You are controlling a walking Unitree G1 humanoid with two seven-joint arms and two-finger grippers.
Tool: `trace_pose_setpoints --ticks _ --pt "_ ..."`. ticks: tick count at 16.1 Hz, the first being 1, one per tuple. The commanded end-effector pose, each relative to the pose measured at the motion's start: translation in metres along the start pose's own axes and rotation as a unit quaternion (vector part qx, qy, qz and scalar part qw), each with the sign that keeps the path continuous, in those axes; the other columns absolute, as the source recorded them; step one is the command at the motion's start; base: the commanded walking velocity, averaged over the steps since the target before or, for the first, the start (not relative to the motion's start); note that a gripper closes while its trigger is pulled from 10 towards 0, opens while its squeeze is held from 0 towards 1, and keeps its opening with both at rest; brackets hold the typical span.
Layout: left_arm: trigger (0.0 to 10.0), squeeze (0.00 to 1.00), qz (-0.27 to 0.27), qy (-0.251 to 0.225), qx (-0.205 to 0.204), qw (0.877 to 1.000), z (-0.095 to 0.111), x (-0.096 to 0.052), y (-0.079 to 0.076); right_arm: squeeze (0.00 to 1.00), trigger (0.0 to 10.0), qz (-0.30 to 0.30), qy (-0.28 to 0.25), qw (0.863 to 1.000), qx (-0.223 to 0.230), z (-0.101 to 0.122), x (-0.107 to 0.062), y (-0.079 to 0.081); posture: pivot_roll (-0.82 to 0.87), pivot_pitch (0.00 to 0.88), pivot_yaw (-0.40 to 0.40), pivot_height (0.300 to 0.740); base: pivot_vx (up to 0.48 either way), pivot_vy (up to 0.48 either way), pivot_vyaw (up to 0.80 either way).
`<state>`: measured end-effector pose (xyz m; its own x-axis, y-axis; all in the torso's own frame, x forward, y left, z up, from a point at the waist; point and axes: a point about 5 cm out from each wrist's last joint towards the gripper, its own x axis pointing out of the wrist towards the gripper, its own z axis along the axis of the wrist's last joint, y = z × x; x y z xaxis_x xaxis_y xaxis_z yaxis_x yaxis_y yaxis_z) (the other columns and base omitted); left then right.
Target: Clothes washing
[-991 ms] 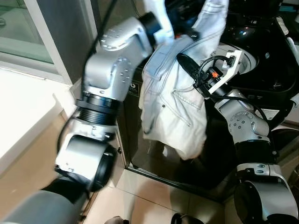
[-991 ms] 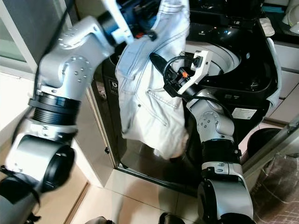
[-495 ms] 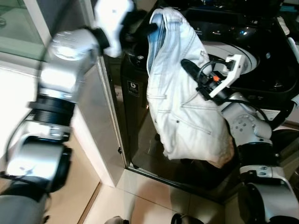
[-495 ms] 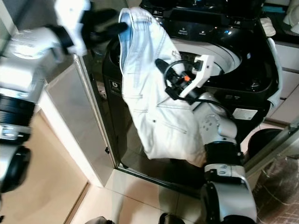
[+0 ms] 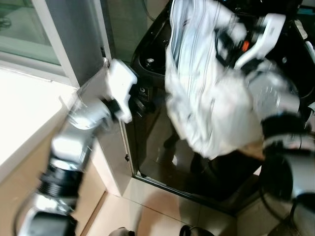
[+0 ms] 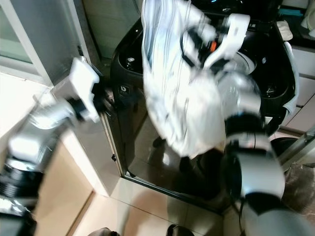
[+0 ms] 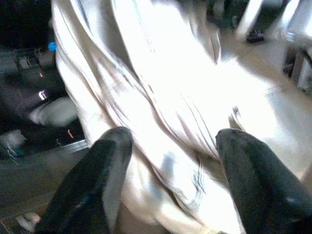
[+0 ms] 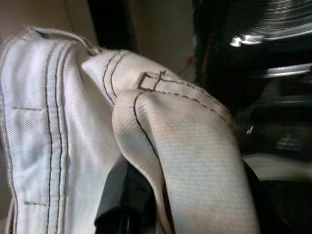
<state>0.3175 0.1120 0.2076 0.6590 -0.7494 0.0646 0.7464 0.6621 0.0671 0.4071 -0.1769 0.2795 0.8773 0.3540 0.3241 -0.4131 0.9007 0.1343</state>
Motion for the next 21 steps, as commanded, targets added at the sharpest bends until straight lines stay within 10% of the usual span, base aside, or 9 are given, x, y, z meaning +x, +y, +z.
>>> trace_pose_setpoints --ticks 1,6,7,10,13,14,15,17,21 --pt "10.0 1.0 0.036 -0.025 -0.034 0.998 0.003 0.003 -0.006 0.0 0.0 -0.012 -0.037 0.998 -0.053 0.032 0.015 0.004 -0.12 0.0 -0.062 0.74 0.0 0.0 0.0" --pt "10.0 0.82 0.113 -0.024 -0.075 0.99 -0.004 -0.01 -0.026 0.0 0.0 -0.056 -0.056 0.974 -0.213 0.101 0.057 0.042 0.04 0.0 -0.162 0.74 0.0 0.0 0.0" --pt "10.0 0.0 0.132 -0.021 -0.081 0.988 -0.005 -0.017 -0.031 0.0 0.0 -0.08 -0.06 0.941 -0.323 0.117 0.062 0.051 0.07 0.0 -0.19 0.74 0.0 0.0 0.0" --pt "10.0 0.0 0.191 -0.008 -0.087 0.978 -0.009 -0.034 -0.048 0.0 0.0 -0.07 -0.037 0.769 -0.634 0.101 0.071 0.076 0.13 0.092 -0.261 0.74 0.0 0.0 0.0" --pt "10.0 0.0 0.223 0.005 -0.099 0.97 -0.012 -0.042 -0.062 0.0 0.0 0.031 0.096 0.644 -0.759 0.005 0.054 0.063 0.17 0.152 -0.311 0.74 0.0 0.0 0.0" --pt "10.0 0.0 0.226 0.006 -0.1 0.969 -0.012 -0.044 -0.064 0.0 0.0 0.04 0.11 0.634 -0.764 -0.005 0.05 0.06 0.17 0.156 -0.314 0.74 0.0 0.0 0.0" --pt "10.0 0.0 0.234 0.011 -0.104 0.966 -0.013 -0.047 -0.064 0.0 10.0 0.015 0.157 0.699 -0.697 -0.021 0.041 0.046 0.17 0.156 -0.314 0.74 0.0 0.0 0.0" --pt "10.0 0.0 0.233 0.016 -0.108 0.966 -0.014 -0.049 -0.064 0.0 10.0 -0.084 0.214 0.851 -0.472 -0.035 0.023 0.017 0.15 0.151 -0.295 0.74 0.0 0.0 0.0" --pt "10.0 0.0 0.214 0.023 -0.109 0.971 -0.014 -0.041 -0.063 0.0 10.0 -0.222 0.179 0.935 -0.208 -0.021 0.011 -0.015 0.11 0.129 -0.258 0.74 0.0 0.0 0.0"
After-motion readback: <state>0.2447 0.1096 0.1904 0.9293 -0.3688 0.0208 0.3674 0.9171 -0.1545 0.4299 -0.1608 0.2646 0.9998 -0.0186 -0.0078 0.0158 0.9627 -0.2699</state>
